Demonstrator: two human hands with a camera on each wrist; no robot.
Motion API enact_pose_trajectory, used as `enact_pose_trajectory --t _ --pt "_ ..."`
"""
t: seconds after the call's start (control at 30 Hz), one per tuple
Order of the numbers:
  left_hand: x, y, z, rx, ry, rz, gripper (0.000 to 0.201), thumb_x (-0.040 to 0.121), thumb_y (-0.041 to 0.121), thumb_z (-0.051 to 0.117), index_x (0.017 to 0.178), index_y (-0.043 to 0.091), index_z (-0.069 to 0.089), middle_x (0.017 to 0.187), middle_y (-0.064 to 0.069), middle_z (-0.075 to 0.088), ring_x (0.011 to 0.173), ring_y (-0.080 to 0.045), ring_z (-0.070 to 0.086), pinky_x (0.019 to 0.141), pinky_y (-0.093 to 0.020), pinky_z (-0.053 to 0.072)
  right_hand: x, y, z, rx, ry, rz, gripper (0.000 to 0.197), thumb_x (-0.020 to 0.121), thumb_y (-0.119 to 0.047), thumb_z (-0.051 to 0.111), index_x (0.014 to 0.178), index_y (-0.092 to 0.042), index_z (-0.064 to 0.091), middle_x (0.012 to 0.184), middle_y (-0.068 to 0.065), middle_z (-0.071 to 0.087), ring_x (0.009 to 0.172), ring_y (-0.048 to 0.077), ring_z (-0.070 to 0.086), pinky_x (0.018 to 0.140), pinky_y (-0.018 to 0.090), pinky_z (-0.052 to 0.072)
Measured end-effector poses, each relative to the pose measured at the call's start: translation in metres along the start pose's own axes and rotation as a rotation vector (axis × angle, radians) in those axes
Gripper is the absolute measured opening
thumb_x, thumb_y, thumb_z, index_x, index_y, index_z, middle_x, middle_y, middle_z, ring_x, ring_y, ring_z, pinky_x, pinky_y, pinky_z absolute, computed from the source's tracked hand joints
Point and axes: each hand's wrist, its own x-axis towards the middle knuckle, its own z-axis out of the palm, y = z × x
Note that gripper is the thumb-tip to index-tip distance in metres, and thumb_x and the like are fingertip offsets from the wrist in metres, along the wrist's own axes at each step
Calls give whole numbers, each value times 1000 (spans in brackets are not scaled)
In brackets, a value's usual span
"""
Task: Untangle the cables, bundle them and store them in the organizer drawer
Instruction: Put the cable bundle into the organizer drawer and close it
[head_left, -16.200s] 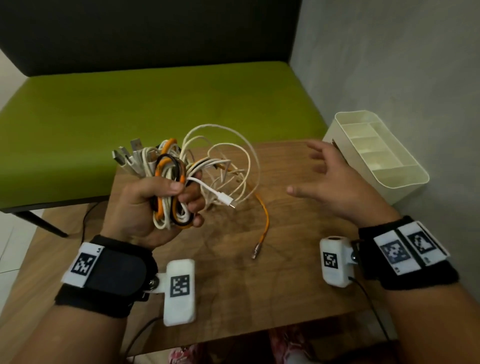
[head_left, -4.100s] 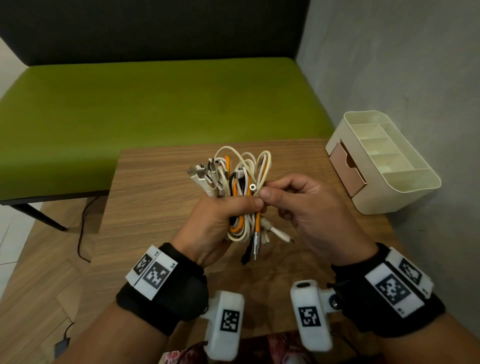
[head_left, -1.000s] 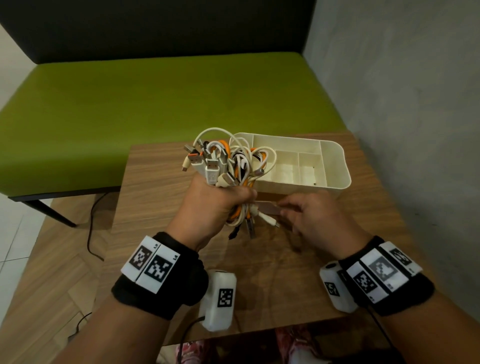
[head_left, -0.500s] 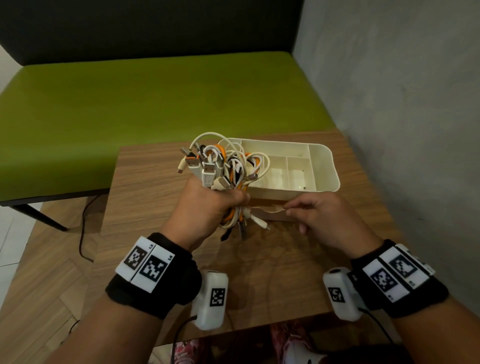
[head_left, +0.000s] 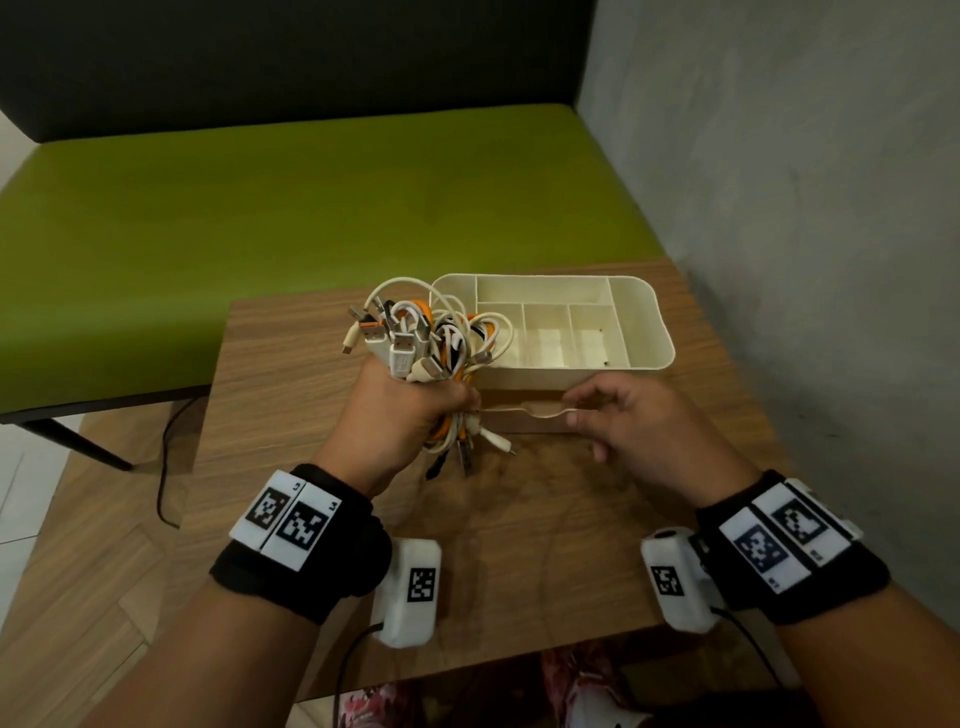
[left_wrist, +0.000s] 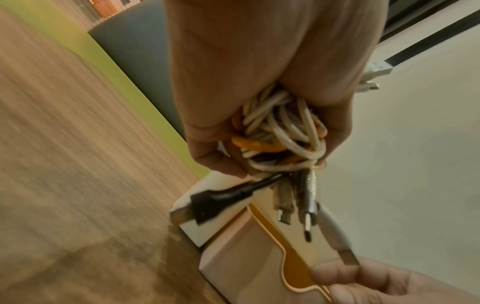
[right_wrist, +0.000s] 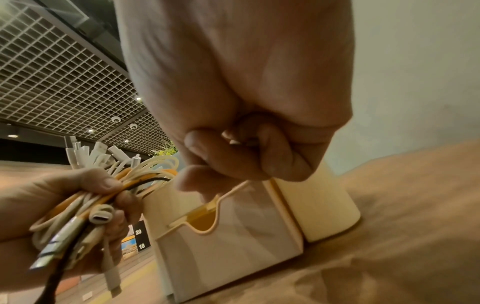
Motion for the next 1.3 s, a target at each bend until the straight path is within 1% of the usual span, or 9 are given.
enact_pose_trajectory --t 0.23,0.47,0.53,0.67,0.87,0.97,1.07,1.13,1.3 --pt "2 1 -3 -45 -9 -29 23 66 2 70 88 6 68 81 -10 70 83 -37 69 77 -50 58 -2 0 -9 -169 -122 18 7 92 -35 66 88 -32 71 61 -3 69 54 9 60 59 29 48" --pt "0 9 -12 -41 -78 -23 29 63 9 76 92 12 71 83 -5 71 82 -30 69 81 -54 56 -3 -1 -9 -220 -143 -4 6 90 -35 69 89 -33 74 59 -5 68 51 2 59 57 22 43" --pt "-6 16 -14 30 -161 11 29 63 18 78 91 19 71 83 2 72 83 -24 69 80 -46 56 -3 -3 -9 -245 -138 -20 6 90 -36 69 88 -34 75 58 -6 67 51 1 58 55 20 41" --pt "-16 34 -3 256 -263 177 29 73 0 74 90 21 66 81 21 69 79 11 61 70 -6 43 -7 -2 -9 -247 -184 -24 3 87 -33 73 87 -32 76 55 -6 65 48 0 55 55 20 45" --pt "-20 37 22 353 -158 261 19 70 -3 71 85 8 67 85 10 68 80 0 62 67 -15 47 -27 0 -6 -288 -308 -46 5 81 -30 80 86 -27 79 47 -15 60 44 -2 53 49 11 38" --pt "-19 37 39 374 -151 297 19 66 10 65 73 28 61 76 20 65 76 4 61 64 -11 42 -35 2 -7 -294 -339 -50 6 80 -28 80 86 -26 79 47 -11 60 44 -1 53 49 12 38" --pt "-18 27 51 411 -166 221 24 69 30 68 92 27 64 90 23 68 89 7 63 78 -15 49 -39 4 -8 -301 -342 -51 4 80 -29 79 84 -27 79 52 -12 64 46 0 56 53 15 43" --pt "-21 21 58 601 -182 145 45 75 32 74 116 25 58 105 9 70 98 -11 66 86 -33 54 -42 5 -9 -303 -336 -38 4 81 -30 78 80 -27 78 59 -7 69 50 5 61 58 23 49" --pt "-38 14 72 1130 -239 199 35 89 37 63 121 27 53 105 1 70 94 -22 67 72 -26 43 -44 9 -8 -270 -264 29 16 91 -27 67 76 -21 70 56 -2 67 50 11 62 52 23 49"
